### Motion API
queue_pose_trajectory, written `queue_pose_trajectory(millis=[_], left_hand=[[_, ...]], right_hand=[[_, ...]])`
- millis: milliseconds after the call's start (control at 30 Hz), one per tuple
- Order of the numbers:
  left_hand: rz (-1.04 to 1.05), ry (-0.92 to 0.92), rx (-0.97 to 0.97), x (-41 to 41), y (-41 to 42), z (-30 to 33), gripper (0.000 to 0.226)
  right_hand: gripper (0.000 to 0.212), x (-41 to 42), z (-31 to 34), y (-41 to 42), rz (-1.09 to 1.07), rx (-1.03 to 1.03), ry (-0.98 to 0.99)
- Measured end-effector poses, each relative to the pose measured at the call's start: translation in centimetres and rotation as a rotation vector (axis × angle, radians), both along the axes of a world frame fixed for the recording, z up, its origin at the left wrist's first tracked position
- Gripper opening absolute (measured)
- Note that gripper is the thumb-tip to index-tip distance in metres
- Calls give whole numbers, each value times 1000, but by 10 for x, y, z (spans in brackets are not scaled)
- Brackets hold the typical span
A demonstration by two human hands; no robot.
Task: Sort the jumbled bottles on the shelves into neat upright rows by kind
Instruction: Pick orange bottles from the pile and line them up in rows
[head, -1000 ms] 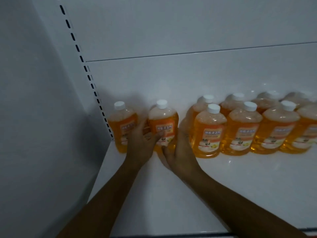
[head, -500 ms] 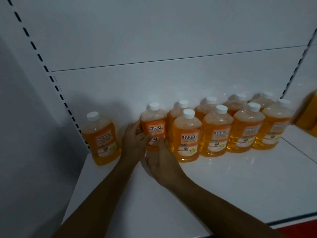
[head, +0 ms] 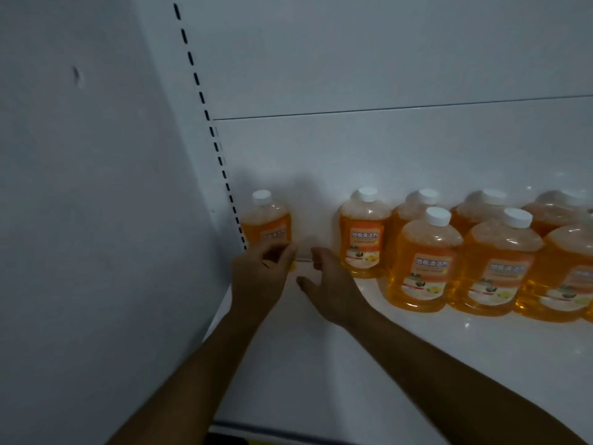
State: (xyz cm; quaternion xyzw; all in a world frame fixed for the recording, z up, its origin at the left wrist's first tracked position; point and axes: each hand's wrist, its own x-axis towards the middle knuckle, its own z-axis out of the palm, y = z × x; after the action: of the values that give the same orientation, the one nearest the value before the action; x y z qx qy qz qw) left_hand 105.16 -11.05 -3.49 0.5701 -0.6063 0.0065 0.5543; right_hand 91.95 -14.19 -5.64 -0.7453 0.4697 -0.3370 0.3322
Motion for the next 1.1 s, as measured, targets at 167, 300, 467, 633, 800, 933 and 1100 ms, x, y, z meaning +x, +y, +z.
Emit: queue_pose_trajectory(millis=[167, 300, 467, 633, 800, 933, 1100], left_hand=[[237, 141, 43, 37, 1, -2, 52], [45, 258, 326, 47, -10, 3, 73], [-19, 265, 347, 50, -14, -5, 55], [-106, 255, 342, 47, -14, -10, 41], [-182, 224, 312, 27, -8, -10, 54], [-294, 196, 300, 4, -7, -3, 58], [-393, 184, 326, -26, -10, -5, 49]], right_hand=[[53, 27, 10, -16, 89, 87, -111], [34, 43, 6, -23, 164, 92, -225], [35, 45, 3, -14, 133, 43, -252], [31, 30, 2, -4, 64, 12, -277], [35, 6, 0, 11, 9, -54, -269], [36, -16, 1, 24, -60, -132, -299], [38, -38, -3, 35, -191, -214, -270]])
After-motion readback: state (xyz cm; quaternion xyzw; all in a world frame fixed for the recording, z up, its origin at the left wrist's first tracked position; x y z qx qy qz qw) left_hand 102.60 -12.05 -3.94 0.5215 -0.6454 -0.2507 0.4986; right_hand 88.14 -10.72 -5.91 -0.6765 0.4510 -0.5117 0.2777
